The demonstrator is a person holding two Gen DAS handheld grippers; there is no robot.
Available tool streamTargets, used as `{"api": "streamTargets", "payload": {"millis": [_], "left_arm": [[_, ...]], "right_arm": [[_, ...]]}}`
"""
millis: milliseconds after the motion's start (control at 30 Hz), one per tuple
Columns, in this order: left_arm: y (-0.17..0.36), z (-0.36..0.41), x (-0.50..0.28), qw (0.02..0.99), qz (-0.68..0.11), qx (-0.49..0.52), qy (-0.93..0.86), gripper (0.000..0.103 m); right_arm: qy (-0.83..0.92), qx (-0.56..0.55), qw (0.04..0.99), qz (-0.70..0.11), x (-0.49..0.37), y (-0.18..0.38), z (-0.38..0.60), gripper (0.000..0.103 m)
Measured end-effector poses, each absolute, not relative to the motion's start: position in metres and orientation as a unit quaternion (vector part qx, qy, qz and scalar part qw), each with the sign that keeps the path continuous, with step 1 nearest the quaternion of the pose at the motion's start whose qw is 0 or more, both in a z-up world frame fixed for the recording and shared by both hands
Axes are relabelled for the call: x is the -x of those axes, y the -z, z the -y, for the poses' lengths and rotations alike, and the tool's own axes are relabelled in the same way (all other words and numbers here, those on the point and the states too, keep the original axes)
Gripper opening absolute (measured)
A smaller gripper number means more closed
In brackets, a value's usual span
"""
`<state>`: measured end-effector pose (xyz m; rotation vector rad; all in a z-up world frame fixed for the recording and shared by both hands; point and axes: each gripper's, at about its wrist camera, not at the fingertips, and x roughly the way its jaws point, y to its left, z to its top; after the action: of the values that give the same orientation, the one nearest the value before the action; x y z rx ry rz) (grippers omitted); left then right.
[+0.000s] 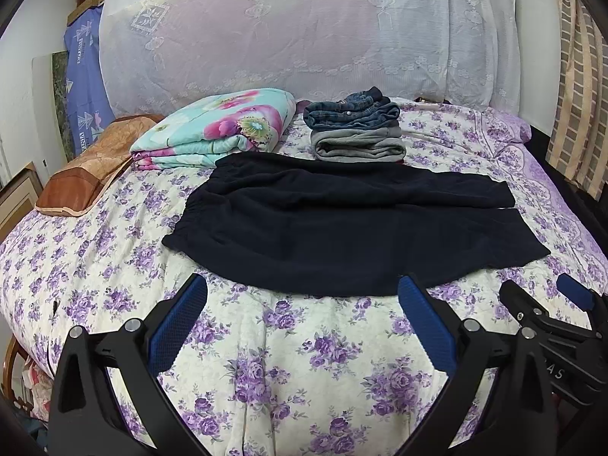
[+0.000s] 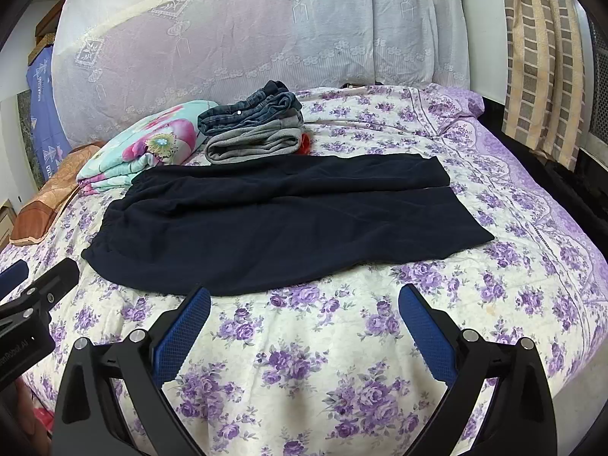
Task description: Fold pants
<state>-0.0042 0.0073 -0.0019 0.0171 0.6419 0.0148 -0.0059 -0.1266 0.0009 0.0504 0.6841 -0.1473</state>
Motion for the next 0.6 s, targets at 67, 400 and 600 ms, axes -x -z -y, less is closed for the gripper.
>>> {"api": "streamTargets", "payload": {"millis": [67, 400, 600], "left_arm": [[0.0026, -0.0075, 0.0036, 0.948, -0.317, -0.008, -0.008, 0.098], [0.0058, -0.0083, 0.0019, 0.948, -0.319, -0.007, -0.008, 0.098], [0.0055, -0.0075, 0.0024, 0.948, -0.318, -0.007, -0.009, 0.098]], "right_arm": [[0.072, -0.025, 0.939, -0.335, 0.006, -0.0009, 0.1266, 0.1], [0.072, -0.025, 0.939, -0.335, 0.0069, -0.0009, 0.1263, 0.1], [0.072, -0.026, 0.939, -0.336, 0.0105, -0.0049, 0.1224, 0.1]]}}
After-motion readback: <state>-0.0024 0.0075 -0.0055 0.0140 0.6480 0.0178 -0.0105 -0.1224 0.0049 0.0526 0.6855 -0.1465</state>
